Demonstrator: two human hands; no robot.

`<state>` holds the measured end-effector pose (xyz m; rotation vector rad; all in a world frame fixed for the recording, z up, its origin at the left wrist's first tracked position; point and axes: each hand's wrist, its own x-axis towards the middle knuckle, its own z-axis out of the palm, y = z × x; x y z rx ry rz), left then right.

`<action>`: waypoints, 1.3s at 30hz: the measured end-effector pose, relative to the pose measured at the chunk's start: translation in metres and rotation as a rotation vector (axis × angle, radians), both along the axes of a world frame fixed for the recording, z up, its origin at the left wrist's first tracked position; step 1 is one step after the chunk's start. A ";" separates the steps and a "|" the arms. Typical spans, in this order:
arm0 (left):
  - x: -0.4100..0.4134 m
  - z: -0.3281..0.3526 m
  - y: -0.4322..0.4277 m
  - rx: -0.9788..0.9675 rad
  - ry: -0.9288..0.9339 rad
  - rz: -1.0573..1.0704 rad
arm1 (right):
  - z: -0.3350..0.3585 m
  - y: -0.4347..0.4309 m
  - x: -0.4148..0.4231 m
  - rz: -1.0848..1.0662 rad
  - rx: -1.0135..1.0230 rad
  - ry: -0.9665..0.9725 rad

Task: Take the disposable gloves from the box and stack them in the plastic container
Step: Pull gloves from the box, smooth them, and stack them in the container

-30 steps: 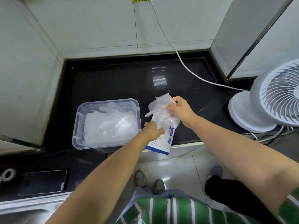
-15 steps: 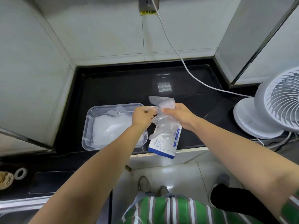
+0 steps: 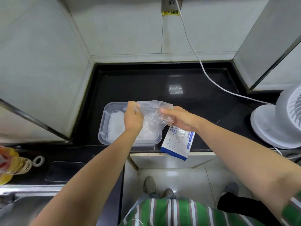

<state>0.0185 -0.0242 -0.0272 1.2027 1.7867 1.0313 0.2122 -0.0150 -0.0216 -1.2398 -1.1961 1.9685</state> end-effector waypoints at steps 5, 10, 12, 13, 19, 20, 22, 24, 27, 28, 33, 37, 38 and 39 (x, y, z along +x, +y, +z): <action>-0.035 0.008 -0.010 -0.099 -0.244 0.185 | -0.006 0.007 -0.027 -0.195 0.078 -0.113; -0.055 0.000 -0.010 -0.397 -0.422 0.129 | -0.005 0.008 -0.063 -0.223 0.077 -0.285; -0.065 -0.017 -0.006 -0.443 -0.462 0.166 | -0.003 0.006 -0.076 -0.197 0.123 -0.357; -0.065 -0.012 -0.008 -0.447 -0.424 0.153 | -0.003 0.005 -0.080 -0.187 0.146 -0.393; -0.063 -0.014 -0.004 -0.330 -0.101 0.115 | -0.016 0.004 -0.090 -0.131 0.168 -0.485; -0.063 -0.015 -0.003 -0.328 -0.045 0.077 | -0.016 0.005 -0.090 -0.162 0.144 -0.439; -0.063 -0.016 -0.002 -0.327 0.025 0.014 | -0.013 0.008 -0.089 -0.241 0.127 -0.368; -0.064 -0.010 -0.003 -0.330 -0.081 0.022 | -0.011 0.013 -0.089 -0.316 0.181 -0.381; -0.069 0.000 -0.002 -0.411 -0.534 -0.036 | -0.013 0.018 -0.091 -0.395 0.237 -0.416; -0.069 0.004 -0.003 -0.446 -0.664 -0.096 | -0.014 0.019 -0.092 -0.412 0.249 -0.418; -0.060 0.004 -0.001 -0.538 -0.652 -0.168 | -0.019 0.021 -0.093 -0.408 0.322 -0.553; -0.067 -0.012 0.004 -0.447 -0.199 -0.099 | -0.020 0.019 -0.088 -0.363 0.307 -0.630; -0.071 -0.017 0.005 -0.431 -0.098 -0.107 | -0.022 0.018 -0.088 -0.326 0.293 -0.636; -0.075 -0.018 0.005 -0.436 -0.019 -0.093 | -0.023 0.017 -0.087 -0.292 0.284 -0.642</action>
